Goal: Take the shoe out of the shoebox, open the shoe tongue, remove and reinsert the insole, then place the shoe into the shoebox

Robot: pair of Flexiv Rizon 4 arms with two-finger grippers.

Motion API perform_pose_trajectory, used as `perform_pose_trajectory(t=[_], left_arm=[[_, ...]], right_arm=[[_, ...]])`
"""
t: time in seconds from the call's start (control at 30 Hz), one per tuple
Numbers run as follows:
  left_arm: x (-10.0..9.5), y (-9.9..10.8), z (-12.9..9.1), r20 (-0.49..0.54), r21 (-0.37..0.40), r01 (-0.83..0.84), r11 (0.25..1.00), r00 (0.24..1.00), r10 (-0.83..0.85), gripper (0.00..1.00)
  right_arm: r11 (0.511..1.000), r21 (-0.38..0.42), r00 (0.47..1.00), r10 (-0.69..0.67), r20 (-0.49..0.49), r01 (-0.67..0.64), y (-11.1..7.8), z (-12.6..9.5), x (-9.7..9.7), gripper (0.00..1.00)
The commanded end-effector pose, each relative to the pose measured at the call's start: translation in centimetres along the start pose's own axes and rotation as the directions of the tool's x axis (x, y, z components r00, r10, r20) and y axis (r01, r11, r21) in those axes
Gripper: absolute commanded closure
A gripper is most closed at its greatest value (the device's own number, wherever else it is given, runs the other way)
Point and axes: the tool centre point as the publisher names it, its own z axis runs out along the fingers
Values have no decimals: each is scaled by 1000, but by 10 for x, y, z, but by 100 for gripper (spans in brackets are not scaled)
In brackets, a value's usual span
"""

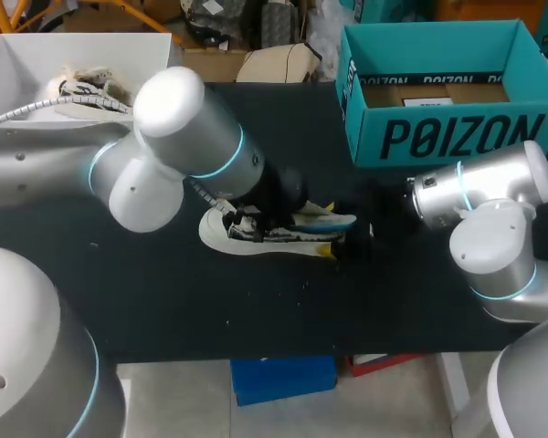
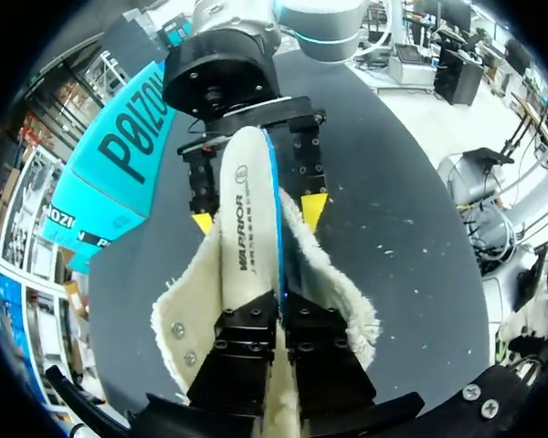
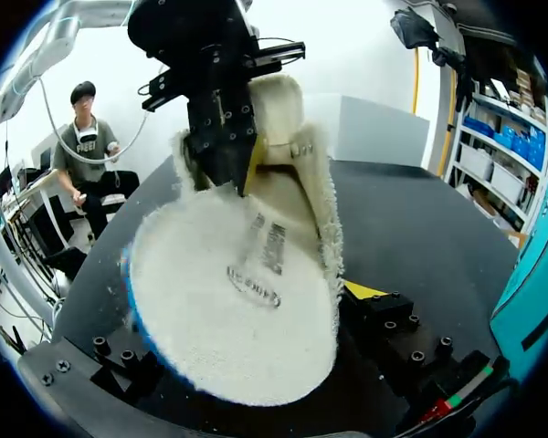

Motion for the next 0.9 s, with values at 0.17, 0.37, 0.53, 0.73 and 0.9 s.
perform_pose_trajectory(t=[0.17,0.37,0.53,0.73,0.9], left_arm=[[3,0,5,28,93,-46,995,999,43,54],[0,-12,9,37,99,-87,991,996,84,54],[-6,-18,18,37,95,-99,991,995,96,54],[-13,-28,25,40,110,-116,987,993,112,55],[-18,-41,27,45,128,-136,982,990,131,55]], right_arm=[[1000,1,1000,1,0,-1,-3,0,-1,100],[1000,1,1000,1,0,-1,-3,0,-1,100],[1000,1,1000,1,0,-1,-3,0,-1,100],[1000,1,1000,1,0,-1,-3,0,-1,100],[1000,1,1000,1,0,-1,-3,0,-1,100]])
